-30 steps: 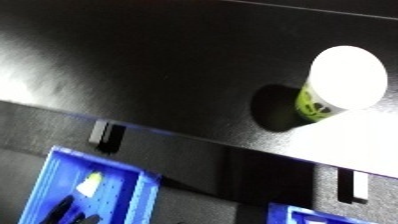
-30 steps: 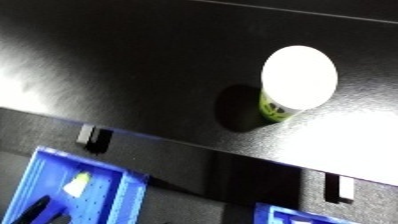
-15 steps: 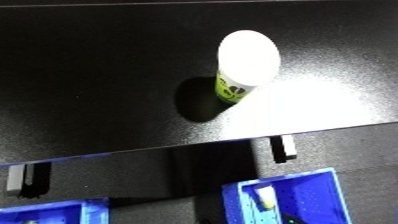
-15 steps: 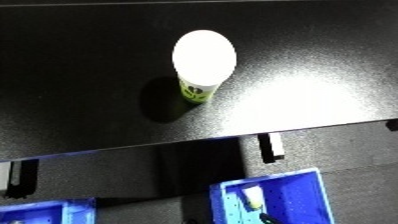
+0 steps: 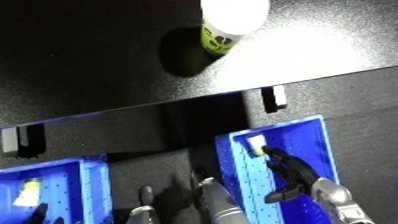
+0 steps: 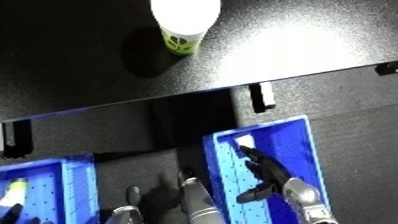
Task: Pick up the object and place it into the box
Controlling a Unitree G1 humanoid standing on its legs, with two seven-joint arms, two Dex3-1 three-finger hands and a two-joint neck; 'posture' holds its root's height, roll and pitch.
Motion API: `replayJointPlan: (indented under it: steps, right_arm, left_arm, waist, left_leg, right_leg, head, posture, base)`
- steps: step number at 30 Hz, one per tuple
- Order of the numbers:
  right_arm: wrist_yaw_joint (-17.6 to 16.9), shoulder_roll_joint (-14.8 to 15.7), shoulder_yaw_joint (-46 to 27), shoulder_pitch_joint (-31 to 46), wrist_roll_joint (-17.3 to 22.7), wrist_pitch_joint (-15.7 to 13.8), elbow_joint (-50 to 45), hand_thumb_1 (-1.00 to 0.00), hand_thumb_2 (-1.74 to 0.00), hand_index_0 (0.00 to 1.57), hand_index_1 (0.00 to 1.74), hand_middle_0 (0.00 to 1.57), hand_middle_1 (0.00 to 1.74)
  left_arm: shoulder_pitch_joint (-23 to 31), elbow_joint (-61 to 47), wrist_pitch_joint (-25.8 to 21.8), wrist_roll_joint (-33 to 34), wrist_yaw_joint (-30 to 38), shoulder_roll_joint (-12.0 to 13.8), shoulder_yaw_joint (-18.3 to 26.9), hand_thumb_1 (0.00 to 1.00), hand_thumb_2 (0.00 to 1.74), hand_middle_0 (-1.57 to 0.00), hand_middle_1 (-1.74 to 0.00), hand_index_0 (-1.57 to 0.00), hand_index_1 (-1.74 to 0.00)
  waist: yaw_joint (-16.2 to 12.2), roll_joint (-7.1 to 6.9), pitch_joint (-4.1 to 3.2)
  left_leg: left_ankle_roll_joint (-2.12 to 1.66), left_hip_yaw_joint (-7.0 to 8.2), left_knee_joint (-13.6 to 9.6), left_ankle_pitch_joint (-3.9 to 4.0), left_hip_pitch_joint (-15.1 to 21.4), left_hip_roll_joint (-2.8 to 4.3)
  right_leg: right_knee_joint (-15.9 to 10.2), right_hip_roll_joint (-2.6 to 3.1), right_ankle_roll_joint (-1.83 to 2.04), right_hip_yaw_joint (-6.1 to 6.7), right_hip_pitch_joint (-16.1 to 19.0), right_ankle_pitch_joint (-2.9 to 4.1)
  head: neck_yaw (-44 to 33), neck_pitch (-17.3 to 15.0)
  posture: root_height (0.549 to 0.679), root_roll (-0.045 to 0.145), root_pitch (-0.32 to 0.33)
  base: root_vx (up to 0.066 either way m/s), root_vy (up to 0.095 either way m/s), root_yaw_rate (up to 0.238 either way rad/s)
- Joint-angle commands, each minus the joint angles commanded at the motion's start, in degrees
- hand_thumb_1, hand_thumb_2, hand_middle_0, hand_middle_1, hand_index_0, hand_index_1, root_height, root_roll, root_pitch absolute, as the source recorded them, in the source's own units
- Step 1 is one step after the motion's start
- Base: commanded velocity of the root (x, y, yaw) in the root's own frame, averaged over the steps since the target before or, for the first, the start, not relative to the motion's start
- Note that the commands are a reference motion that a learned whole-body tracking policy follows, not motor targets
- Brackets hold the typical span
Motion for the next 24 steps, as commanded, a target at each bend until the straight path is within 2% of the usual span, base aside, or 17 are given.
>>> replayJointPlan:
  steps: [3, 6, 8, 11, 14, 19, 21, 24]
  right_arm:
    - [2.49, -2.52, 0.58, 2.26, -0.76, 4.59, -10.38, 0.00, 0.00, 0.00, 0.00, 0.00, 0.00]
    - [3.99, -5.52, 0.35, 5.21, -3.38, 9.21, -21.94, 0.00, 0.00, 0.00, 0.00, 0.00, 0.00]
    - [6.99, -7.94, -0.52, 7.14, -3.25, 12.37, -29.54, 0.00, 0.00, 0.00, 0.00, 0.00, 0.00]
    - [13.25, -11.04, -2.59, 8.98, 0.97, 16.42, -39.31, 0.00, 0.00, 0.00, 0.00, 0.00, 0.00]
    - [17.77, -13.08, -4.76, 9.76, 6.02, 18.67, -47.29, 0.00, 0.00, 0.00, 0.00, 0.00, 0.00]
    - [23.16, -14.32, -9.15, 9.51, 16.49, 19.78, -57.21, 0.00, 0.00, 0.00, 0.00, 0.00, 0.00]
    - [23.70, -13.67, -11.02, 8.64, 21.20, 18.68, -59.99, 0.00, 0.00, 0.00, 0.00, 0.00, 0.00]
    - [22.63, -11.65, -13.70, 6.61, 27.64, 15.31, -62.71, 0.00, 0.00, 0.00, 0.00, 0.00, 0.00]
  left_arm:
    - [1.21, -0.52, 0.31, 0.15, -0.12, 1.18, 0.99, 0.00, 0.00, 0.00, 0.00, 0.00, 0.00]
    - [2.70, -1.05, 0.57, 0.31, -0.42, 2.24, 2.23, 0.00, 0.00, 0.00, 0.00, 0.00, 0.00]
    - [3.81, -1.13, 0.66, 0.29, -0.94, 2.96, 3.05, 0.00, 0.00, 0.00, 0.00, 0.00, 0.00]
    - [5.05, 0.00, 0.35, 0.11, -2.26, 3.84, 3.85, 0.00, 0.00, 0.00, 0.00, 0.00, 0.00]
    - [5.41, 2.00, 0.39, -0.17, -3.64, 4.51, 4.26, 0.00, 0.00, 0.00, 0.00, 0.00, 0.00]
    - [5.56, 4.99, 0.20, 0.06, -5.22, 4.57, 4.00, 0.00, 0.00, 0.00, 0.00, 0.00, 0.00]
    - [5.53, 5.79, -0.16, 0.28, -5.37, 4.25, 3.81, 0.00, 0.00, 0.00, 0.00, 0.00, 0.00]
    - [5.50, 6.49, -0.79, 0.93, -5.16, 3.30, 3.52, 0.00, 0.00, 0.00, 0.00, 0.00, 0.00]
  waist:
    - [-0.44, -0.68, 0.01]
    - [-0.99, -1.55, -0.06]
    - [-1.34, -2.16, -0.14]
    - [-1.74, -3.00, -0.37]
    - [-2.09, -3.68, -0.82]
    - [-2.56, -4.35, -1.91]
    - [-2.64, -4.40, -2.32]
    - [-2.70, -4.22, -2.96]
  left_leg:
    - [-0.23, 0.16, -0.38, 0.24, -0.05, 0.21]
    - [-0.51, 0.33, -0.87, 0.55, 0.01, 0.53]
    - [-0.71, 0.47, -1.24, 0.73, 0.11, 0.81]
    - [-1.04, 0.63, -1.66, 0.83, 0.30, 1.18]
    - [-1.34, 0.85, -1.90, 0.80, 0.45, 1.61]
    - [-1.76, 1.34, -1.76, 0.39, 0.63, 2.36]
    - [-1.88, 1.52, -1.62, 0.19, 0.68, 2.58]
    - [-2.02, 1.70, -1.39, -0.07, 0.69, 2.78]
  right_leg:
    - [-0.12, 0.01, 0.01, -0.10, -0.04, -0.07]
    - [-0.25, -0.03, 0.10, -0.23, -0.09, -0.08]
    - [-0.34, -0.06, 0.20, -0.34, -0.12, -0.11]
    - [-0.42, -0.05, 0.40, -0.48, -0.05, -0.29]
    - [-0.45, -0.06, 0.61, -0.62, 0.06, -0.51]
    - [-0.62, -0.12, 0.80, -0.80, 0.50, -0.85]
    - [-0.69, -0.12, 0.83, -0.82, 0.68, -0.95]
    - [-0.77, -0.10, 0.82, -0.82, 0.92, -1.09]
  head:
    - [-1.85, 0.71]
    - [-4.54, 2.49]
    - [-5.91, 3.11]
    - [-7.57, 4.15]
    - [-8.99, 4.85]
    - [-10.08, 5.88]
    - [-10.04, 6.27]
    - [-10.02, 6.49]
  posture:
    - [0.633, 0.033, -0.026]
    - [0.633, 0.031, -0.022]
    - [0.633, 0.029, -0.019]
    - [0.633, 0.027, -0.017]
    - [0.633, 0.026, -0.016]
    - [0.633, 0.025, -0.014]
    - [0.633, 0.025, -0.014]
    - [0.634, 0.026, -0.013]
  base:
    - [-0.020, -0.029, -0.015]
    - [-0.008, -0.034, -0.035]
    - [-0.005, -0.038, -0.054]
    - [0.009, -0.038, -0.060]
    - [0.019, -0.033, -0.058]
    - [0.031, -0.018, -0.028]
    - [0.028, -0.007, 0.000]
    - [0.028, 0.002, 0.017]
